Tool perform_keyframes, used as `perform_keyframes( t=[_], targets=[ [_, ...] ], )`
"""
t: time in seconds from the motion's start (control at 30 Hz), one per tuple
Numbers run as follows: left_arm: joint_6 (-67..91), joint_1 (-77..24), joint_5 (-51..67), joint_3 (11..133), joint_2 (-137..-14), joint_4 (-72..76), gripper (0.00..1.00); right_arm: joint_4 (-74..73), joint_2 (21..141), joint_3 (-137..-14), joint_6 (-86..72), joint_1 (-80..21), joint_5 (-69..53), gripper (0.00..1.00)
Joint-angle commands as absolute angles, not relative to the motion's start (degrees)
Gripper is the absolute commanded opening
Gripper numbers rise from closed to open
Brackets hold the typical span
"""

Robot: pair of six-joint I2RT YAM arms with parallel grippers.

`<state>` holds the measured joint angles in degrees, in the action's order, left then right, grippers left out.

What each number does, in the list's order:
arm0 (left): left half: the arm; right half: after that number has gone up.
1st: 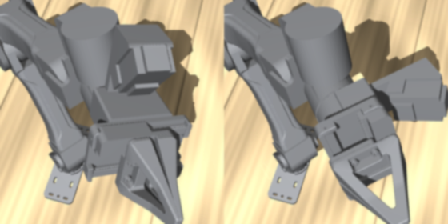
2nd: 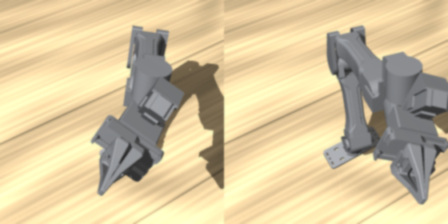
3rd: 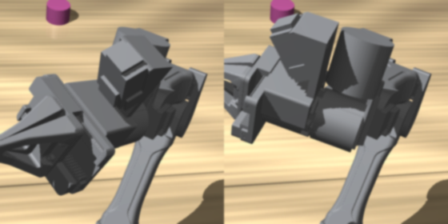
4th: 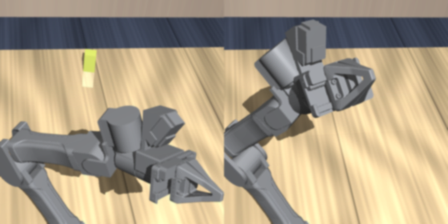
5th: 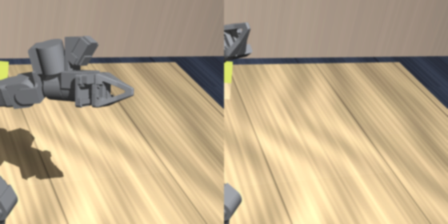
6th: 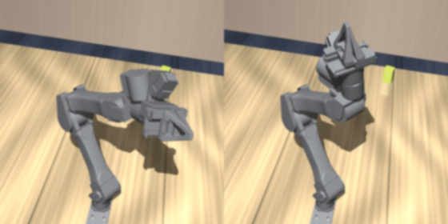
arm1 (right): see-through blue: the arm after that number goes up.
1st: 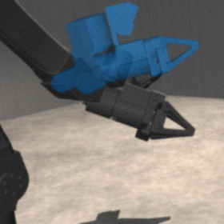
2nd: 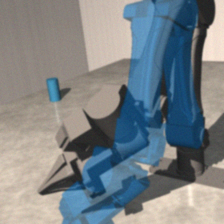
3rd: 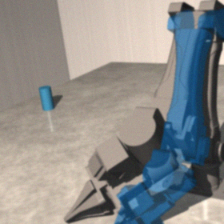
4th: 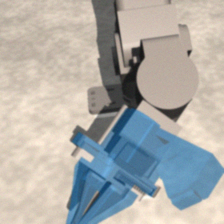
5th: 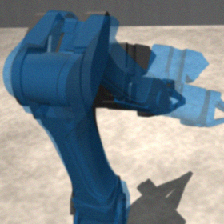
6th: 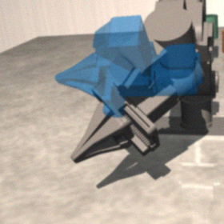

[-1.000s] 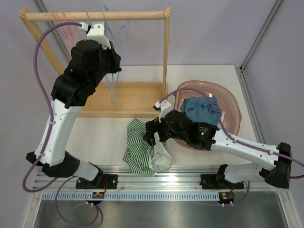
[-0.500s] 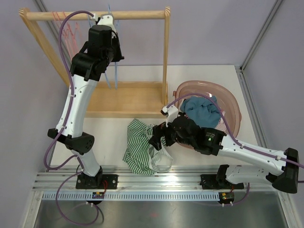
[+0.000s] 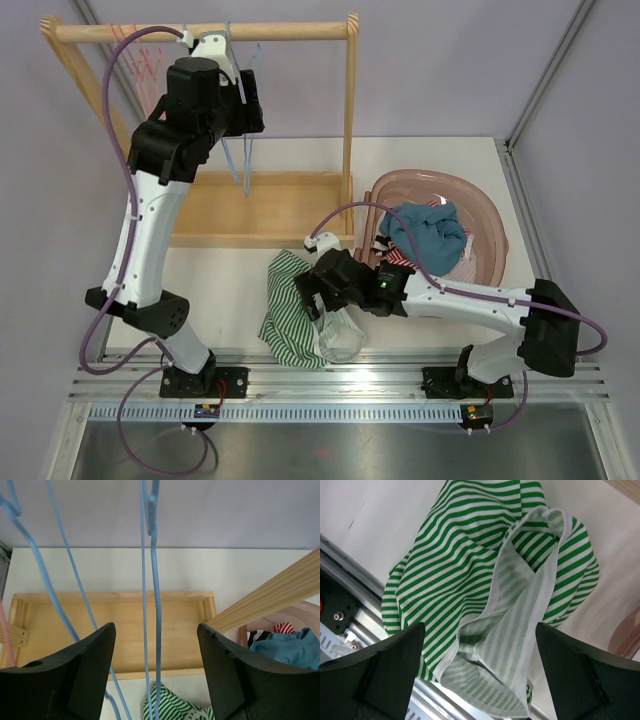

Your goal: Remove the tank top from the hanger

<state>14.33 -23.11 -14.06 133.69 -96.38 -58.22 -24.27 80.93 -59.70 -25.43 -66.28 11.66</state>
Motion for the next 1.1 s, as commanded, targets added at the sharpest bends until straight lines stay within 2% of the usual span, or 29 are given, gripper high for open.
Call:
perform_keyframes(
  t=[0.0,0.03,0.07,0.3,0.37,0.5,0.6,0.67,0.77,0.8,0.83,0.93,1.07],
  targets=[
    [13.9,-22.8,-11.2,134.0,-89.2,-58.4,0.78,-23.6,83.6,-64.5,-24.4,-66.9,15.8,1.00],
    [14.0,-22.8,-10.4,133.2,-87.1,-58.6,0.86,-24.0,85.2,-65.5,-24.1,-66.9,16.1,1.00],
    [14.1,-22.9,-9.8,132.5,-85.6,-58.5,0.98,-24.3,86.1,-66.0,-24.0,-67.0,16.4,1.00],
    [14.3,-22.9,-5.7,121.1,-70.8,-56.9,0.99,-25.3,94.2,-69.0,-23.9,-67.5,17.4,0.99],
    [14.8,-22.9,-5.6,115.3,-66.7,-56.1,0.99,-26.6,97.5,-70.0,-24.4,-67.8,18.4,1.00],
    [16.6,-22.9,-4.2,101.0,-51.0,-51.9,0.99,-26.2,103.6,-70.4,-24.7,-68.1,16.4,1.00],
    [17.0,-22.9,-8.1,90.6,-41.3,-49.8,0.99,-25.0,106.4,-70.3,-25.0,-68.7,15.9,0.99],
    [17.6,-22.9,-9.7,85.5,-36.8,-48.1,0.99,-23.9,107.3,-69.8,-24.2,-68.7,13.8,0.95],
    [18.2,-22.9,-9.7,72.6,-26.1,-42.0,0.99,-21.5,107.9,-69.1,-23.4,-68.7,11.5,0.71],
    [18.1,-22.9,-10.8,66.7,-23.8,-41.1,0.99,-21.4,108.3,-69.2,-23.2,-68.8,11.2,0.49],
    [17.8,-22.9,-11.8,64.3,-19.6,-40.0,0.99,-21.4,108.3,-69.3,-23.0,-68.8,11.2,0.35],
    [16.9,-22.9,-14.1,56.9,-14.7,-38.9,0.99,-22.7,106.9,-70.0,-22.4,-69.1,12.4,0.00],
    [17.0,-22.9,-15.2,50.2,-8.5,-35.6,0.99,-25.8,99.8,-71.4,-21.6,-69.1,15.2,0.00]
  ],
)
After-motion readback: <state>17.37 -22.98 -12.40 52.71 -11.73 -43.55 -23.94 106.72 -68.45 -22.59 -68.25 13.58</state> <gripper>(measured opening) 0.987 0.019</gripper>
